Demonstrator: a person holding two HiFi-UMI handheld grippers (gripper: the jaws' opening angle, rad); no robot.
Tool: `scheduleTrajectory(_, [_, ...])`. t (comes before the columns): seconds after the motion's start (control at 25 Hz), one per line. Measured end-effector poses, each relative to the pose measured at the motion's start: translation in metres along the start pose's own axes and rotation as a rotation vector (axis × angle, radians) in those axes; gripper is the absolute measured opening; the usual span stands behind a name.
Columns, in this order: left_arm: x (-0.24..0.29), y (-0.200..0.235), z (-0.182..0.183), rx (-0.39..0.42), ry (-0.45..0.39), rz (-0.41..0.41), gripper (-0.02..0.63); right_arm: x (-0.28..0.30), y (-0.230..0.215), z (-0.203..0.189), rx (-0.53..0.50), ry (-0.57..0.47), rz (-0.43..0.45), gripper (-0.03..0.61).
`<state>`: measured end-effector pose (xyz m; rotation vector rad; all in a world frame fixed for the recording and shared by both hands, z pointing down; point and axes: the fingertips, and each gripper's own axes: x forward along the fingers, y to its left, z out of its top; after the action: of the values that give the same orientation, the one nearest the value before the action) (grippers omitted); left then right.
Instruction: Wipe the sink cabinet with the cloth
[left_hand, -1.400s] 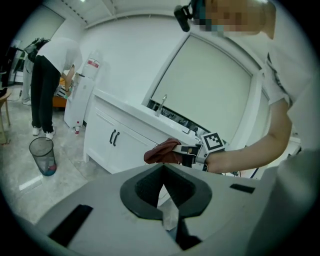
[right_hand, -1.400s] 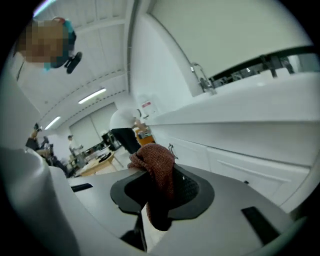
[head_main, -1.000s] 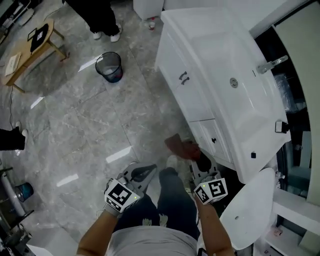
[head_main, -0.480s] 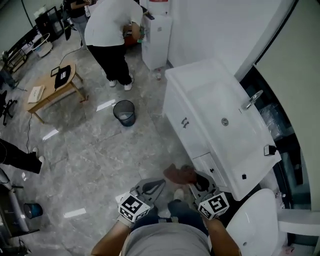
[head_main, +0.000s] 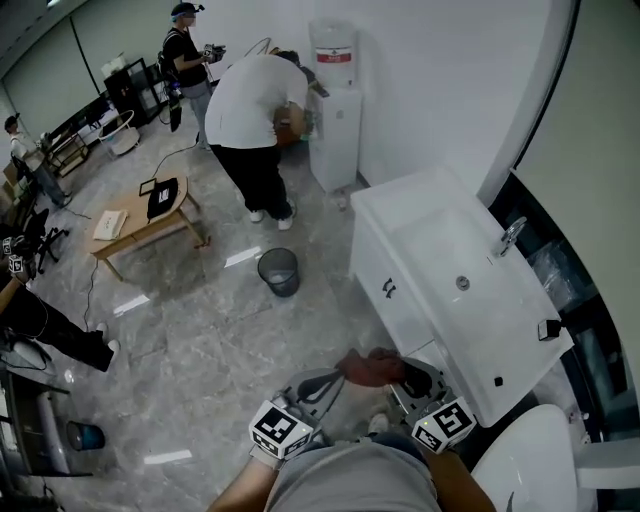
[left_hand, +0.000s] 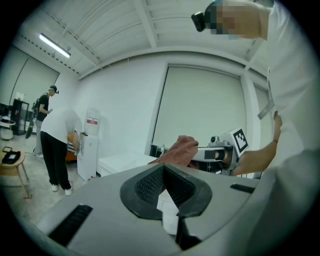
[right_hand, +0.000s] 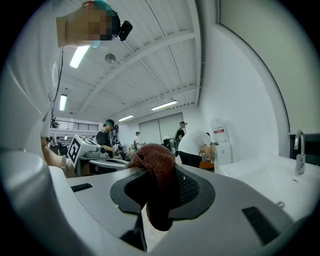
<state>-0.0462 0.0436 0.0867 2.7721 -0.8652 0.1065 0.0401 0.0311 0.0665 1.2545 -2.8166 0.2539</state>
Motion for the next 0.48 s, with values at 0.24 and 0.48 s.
scheduleTrajectory(0.24, [-0.007,0.004,0.035,0.074,-0.05,0.042,0.009,0.0,-0.002,0.032,-0.043,-0.057,0.007,0.091])
scheduleTrajectory(0.48, [-0.008,0.013,0.049,0.082,-0.082,0.085,0.009,0.004,-0.005,0.044,-0.063,-0.079,0.008,0.091])
